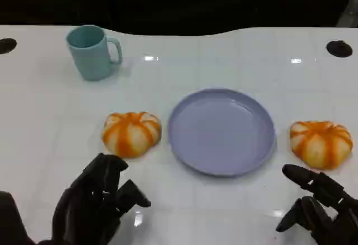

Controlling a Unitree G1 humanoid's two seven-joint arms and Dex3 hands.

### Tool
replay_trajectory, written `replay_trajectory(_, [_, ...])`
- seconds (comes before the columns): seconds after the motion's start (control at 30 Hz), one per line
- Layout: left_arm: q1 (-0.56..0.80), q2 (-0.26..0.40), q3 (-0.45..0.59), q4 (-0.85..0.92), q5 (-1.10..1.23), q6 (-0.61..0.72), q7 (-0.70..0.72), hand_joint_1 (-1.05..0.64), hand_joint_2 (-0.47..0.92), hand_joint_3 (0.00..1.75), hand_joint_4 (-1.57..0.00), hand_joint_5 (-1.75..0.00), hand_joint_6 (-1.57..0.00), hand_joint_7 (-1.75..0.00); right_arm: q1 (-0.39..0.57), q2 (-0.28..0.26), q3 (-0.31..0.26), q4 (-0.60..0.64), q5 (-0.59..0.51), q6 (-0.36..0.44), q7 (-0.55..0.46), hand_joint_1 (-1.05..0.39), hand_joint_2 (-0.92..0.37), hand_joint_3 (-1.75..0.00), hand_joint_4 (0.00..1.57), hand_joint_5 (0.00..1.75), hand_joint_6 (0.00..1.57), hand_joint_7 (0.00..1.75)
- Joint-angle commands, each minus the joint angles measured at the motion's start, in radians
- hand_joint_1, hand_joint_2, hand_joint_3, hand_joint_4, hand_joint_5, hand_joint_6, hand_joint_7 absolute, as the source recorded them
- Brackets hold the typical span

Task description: Grasp the bread from the table and place it into the plate.

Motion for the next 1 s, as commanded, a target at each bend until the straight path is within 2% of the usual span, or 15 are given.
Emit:
replay_trajectory(0.03, [0.004,0.014,0.005,-0.009,0.002,0.006,0.003,-0.54,0.92,0.38,-0.72,-1.75,-0.61,-1.49,0.006,-0.016,-0.006,-0.009,0.002,0.006,-0.006,-0.76,-0.92,-0.29,0.61,1.51,0.90,0.50])
replay_trajectory(0.17, [0.004,0.014,0.005,-0.009,0.003,0.008,0.002,-0.54,0.92,0.38,-0.72,-1.75,-0.62,-1.48,0.006,-0.016,-0.006,-0.009,0.002,0.006,-0.006,-0.75,-0.92,-0.29,0.61,1.51,0.90,0.50])
replay_trajectory(0.33, [0.001,0.015,0.007,-0.012,-0.001,0.021,0.008,-0.54,0.92,0.37,-0.73,-1.75,-0.66,-1.34,0.003,-0.017,-0.007,0.000,0.004,-0.003,0.003,-0.76,-0.92,-0.29,0.61,1.51,0.89,0.50])
replay_trajectory(0.57, [-0.005,0.017,0.014,-0.010,-0.014,0.032,-0.004,-0.54,0.92,0.35,-0.71,-1.75,-0.65,-1.27,0.006,-0.014,-0.004,-0.008,0.003,0.006,-0.005,-0.76,-0.92,-0.29,0.61,1.51,0.90,0.50])
replay_trajectory(0.67, [-0.011,0.031,0.010,0.007,-0.013,-0.002,-0.067,-0.55,0.92,0.24,-0.62,-1.74,-0.59,-1.15,0.005,-0.014,-0.001,-0.004,-0.002,-0.005,-0.001,-0.75,-0.92,-0.29,0.61,1.51,0.89,0.49])
replay_trajectory(0.73, [-0.016,0.052,-0.006,0.024,0.038,-0.079,-0.125,-0.56,0.92,0.18,-0.53,-1.55,-0.53,-0.94,0.003,-0.012,-0.001,-0.002,0.007,0.000,0.004,-0.75,-0.92,-0.30,0.60,1.51,0.89,0.49])
replay_trajectory(0.77, [-0.017,0.056,-0.010,0.031,0.053,-0.103,-0.139,-0.56,0.92,0.17,-0.51,-1.51,-0.52,-0.89,0.002,-0.011,-0.001,-0.001,0.010,0.002,0.005,-0.75,-0.92,-0.30,0.60,1.51,0.89,0.49])
replay_trajectory(0.87, [-0.018,0.058,-0.015,0.044,0.065,-0.132,-0.154,-0.56,0.92,0.17,-0.50,-1.46,-0.51,-0.84,0.002,-0.011,-0.001,-0.001,0.012,0.003,0.005,-0.74,-0.92,-0.29,0.60,1.51,0.89,0.49])
replay_trajectory(0.9, [-0.033,0.105,-0.045,0.046,0.191,-0.243,-0.154,-0.56,0.92,0.17,-0.50,-1.46,-0.51,-0.84,0.000,-0.010,0.001,-0.001,0.003,0.000,-0.001,-0.74,-0.92,-0.29,0.61,1.51,0.89,0.49])
replay_trajectory(0.93, [-0.046,0.153,-0.073,0.048,0.317,-0.345,-0.148,-0.57,0.92,0.18,-0.40,-1.21,-0.44,-0.62,-0.001,-0.008,0.004,-0.003,-0.003,0.000,-0.007,-0.74,-0.92,-0.29,0.61,1.51,0.89,0.49])
replay_trajectory(1.0, [-0.062,0.224,-0.111,0.044,0.493,-0.468,-0.133,-0.57,0.92,0.19,-0.29,-0.95,-0.44,-0.33,-0.004,-0.007,0.006,-0.002,-0.009,-0.002,-0.012,-0.74,-0.92,-0.30,0.60,1.50,0.89,0.49])
